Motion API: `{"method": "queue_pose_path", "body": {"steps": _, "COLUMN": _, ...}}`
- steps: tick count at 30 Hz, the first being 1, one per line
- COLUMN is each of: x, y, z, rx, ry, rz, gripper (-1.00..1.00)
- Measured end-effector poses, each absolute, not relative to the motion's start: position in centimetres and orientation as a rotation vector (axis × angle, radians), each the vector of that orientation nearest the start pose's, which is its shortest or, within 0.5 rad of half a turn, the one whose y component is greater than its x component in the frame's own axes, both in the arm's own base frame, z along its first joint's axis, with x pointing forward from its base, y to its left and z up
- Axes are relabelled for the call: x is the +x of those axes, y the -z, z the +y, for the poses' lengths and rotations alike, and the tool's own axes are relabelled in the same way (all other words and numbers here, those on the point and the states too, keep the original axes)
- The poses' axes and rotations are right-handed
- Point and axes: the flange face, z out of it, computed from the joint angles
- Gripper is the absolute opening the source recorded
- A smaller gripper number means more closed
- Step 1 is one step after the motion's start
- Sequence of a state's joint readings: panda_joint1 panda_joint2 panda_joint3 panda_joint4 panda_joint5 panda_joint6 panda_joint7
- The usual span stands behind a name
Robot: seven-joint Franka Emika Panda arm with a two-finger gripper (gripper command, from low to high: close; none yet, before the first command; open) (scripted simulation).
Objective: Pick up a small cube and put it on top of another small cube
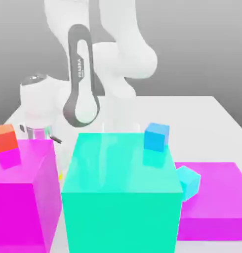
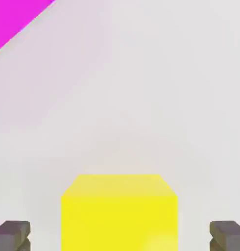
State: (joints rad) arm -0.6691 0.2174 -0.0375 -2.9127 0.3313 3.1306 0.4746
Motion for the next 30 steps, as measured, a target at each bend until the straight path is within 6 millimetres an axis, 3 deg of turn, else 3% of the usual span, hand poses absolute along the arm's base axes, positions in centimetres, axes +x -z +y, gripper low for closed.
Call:
{"method": "queue_pose_path", "body": {"steps": 1, "x": 22.3, "y": -13.0, "z": -22.9, "rx": -2.289, "ry": 0.001, "rz": 2.156, "gripper": -1.0}}
{"method": "queue_pose_path", "body": {"steps": 8, "x": 22.3, "y": -13.0, "z": -22.9, "rx": -2.287, "ry": 0.001, "rz": 2.156, "gripper": -1.0}}
{"method": "queue_pose_path", "body": {"steps": 19, "x": 22.7, "y": -19.2, "z": -22.7, "rx": -2.305, "ry": -0.003, "rz": 2.137, "gripper": -1.0}}
{"method": "queue_pose_path", "body": {"steps": 23, "x": 25.3, "y": -23.0, "z": -25.4, "rx": -2.446, "ry": 0.052, "rz": 1.987, "gripper": -1.0}}
{"method": "queue_pose_path", "body": {"steps": 30, "x": 28.6, "y": -33.6, "z": -32.2, "rx": -2.519, "ry": 0.175, "rz": 1.899, "gripper": -1.0}}
